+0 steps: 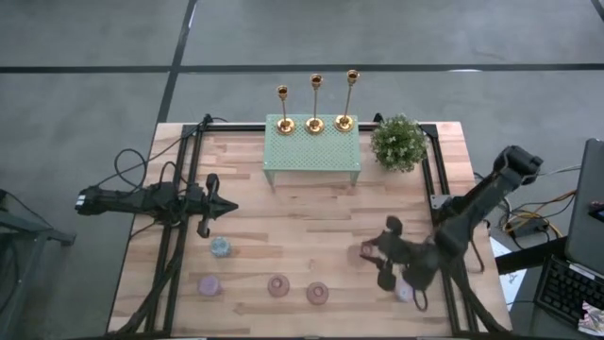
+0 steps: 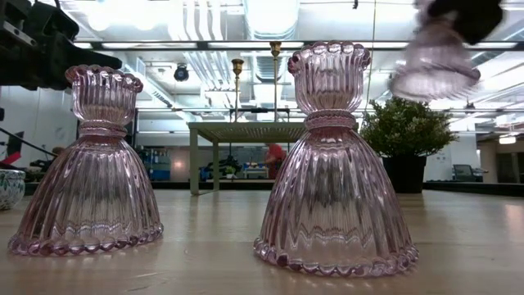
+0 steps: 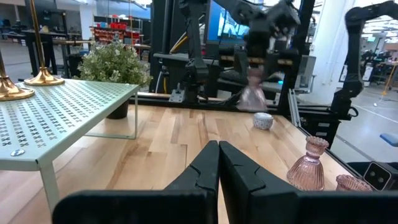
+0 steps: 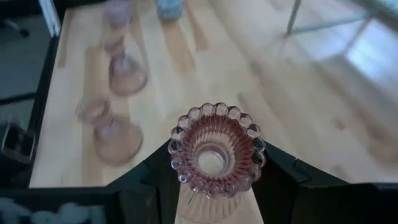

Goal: Pick & Place candle stick holders
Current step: Put the right pink glass candle holder on the shelf

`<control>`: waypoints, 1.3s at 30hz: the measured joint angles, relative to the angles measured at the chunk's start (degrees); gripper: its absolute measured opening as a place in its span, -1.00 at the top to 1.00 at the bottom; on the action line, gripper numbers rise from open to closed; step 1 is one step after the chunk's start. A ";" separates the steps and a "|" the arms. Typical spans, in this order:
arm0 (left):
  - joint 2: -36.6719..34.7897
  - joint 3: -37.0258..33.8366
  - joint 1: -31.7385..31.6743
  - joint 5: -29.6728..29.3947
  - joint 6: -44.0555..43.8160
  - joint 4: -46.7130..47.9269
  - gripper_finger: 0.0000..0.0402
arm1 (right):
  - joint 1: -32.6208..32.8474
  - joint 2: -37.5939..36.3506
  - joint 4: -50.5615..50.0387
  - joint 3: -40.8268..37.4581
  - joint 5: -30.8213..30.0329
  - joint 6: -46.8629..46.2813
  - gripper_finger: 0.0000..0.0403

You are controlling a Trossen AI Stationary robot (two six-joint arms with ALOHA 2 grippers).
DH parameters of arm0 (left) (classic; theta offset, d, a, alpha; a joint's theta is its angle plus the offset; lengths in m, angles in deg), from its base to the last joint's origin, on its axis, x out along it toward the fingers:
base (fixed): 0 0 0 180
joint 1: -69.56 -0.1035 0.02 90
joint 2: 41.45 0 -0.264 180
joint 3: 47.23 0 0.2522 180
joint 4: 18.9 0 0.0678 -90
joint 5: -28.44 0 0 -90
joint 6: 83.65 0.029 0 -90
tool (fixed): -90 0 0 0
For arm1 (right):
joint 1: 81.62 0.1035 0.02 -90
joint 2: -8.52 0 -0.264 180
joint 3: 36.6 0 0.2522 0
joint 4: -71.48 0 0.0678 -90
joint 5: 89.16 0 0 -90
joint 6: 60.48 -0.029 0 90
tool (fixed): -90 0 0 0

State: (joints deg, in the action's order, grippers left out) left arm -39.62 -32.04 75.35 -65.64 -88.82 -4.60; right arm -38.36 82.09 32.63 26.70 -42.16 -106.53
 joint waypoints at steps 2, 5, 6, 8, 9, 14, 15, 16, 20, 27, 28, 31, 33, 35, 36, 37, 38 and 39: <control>0.00 0.00 0.00 0.00 0.00 0.00 0.93 | -3.25 -2.88 -0.15 0.00 2.46 2.76 0.24; 0.00 0.00 0.00 0.00 0.00 0.00 0.93 | -8.18 -6.48 -0.06 0.00 5.64 6.75 0.22; 0.00 0.00 0.00 0.00 0.00 0.00 0.93 | -9.70 -7.41 -0.07 0.00 6.53 8.18 0.21; 0.00 0.00 0.00 0.00 0.01 0.00 0.93 | -13.34 -8.81 -0.26 0.50 8.80 11.73 0.22; 0.00 0.00 0.00 0.00 0.02 0.00 0.93 | -15.10 -9.34 -0.23 0.94 9.93 13.49 0.23; 0.00 0.00 0.00 0.00 0.00 0.00 0.93 | -23.75 -10.11 -1.77 4.95 13.20 20.89 0.24; 0.00 0.00 0.00 0.00 0.00 0.00 0.93 | -25.53 -9.79 -2.90 6.22 14.07 21.99 0.23; 0.00 0.00 0.00 0.00 0.00 0.00 0.93 | -27.35 -9.59 -3.94 7.57 15.07 23.16 0.22; 0.00 0.00 0.00 0.00 0.00 0.00 0.93 | -33.91 -7.60 -6.64 12.41 18.80 27.58 0.21; 0.11 0.02 -0.02 0.02 0.02 0.15 0.93 | -43.56 -3.43 -8.94 19.93 23.29 34.43 0.24; 0.11 0.02 -0.02 0.02 0.01 0.17 0.93 | -44.64 -2.73 -8.88 20.59 23.74 35.12 0.24; 0.11 0.04 -0.02 0.02 0.00 0.22 0.93 | -47.76 -0.66 -9.24 22.04 24.53 36.76 0.22; 0.11 0.04 -0.02 0.04 0.00 0.26 0.93 | -50.05 0.55 -9.51 22.45 26.84 37.62 0.22; 0.11 0.04 -0.02 0.04 0.00 0.26 0.93 | -52.47 1.53 -9.36 22.45 30.56 38.29 0.23; 0.11 0.04 -0.02 0.04 0.02 0.26 0.93 | -53.67 1.96 -9.12 22.36 32.16 38.58 0.24; 0.11 0.04 -0.02 0.04 0.00 0.28 0.93 | -54.68 2.43 -9.02 22.27 32.76 38.77 0.25; 0.11 0.04 -0.02 0.04 0.00 0.28 0.93 | -55.60 2.83 -9.02 22.16 32.73 38.81 0.25; 0.11 0.04 -0.02 0.03 0.00 0.28 0.93 | -56.57 3.23 -9.06 22.09 32.75 38.83 0.25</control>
State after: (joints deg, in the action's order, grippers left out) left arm -39.51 -31.99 75.32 -65.60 -88.82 -4.32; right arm -94.93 85.32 23.57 48.79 -9.41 -67.70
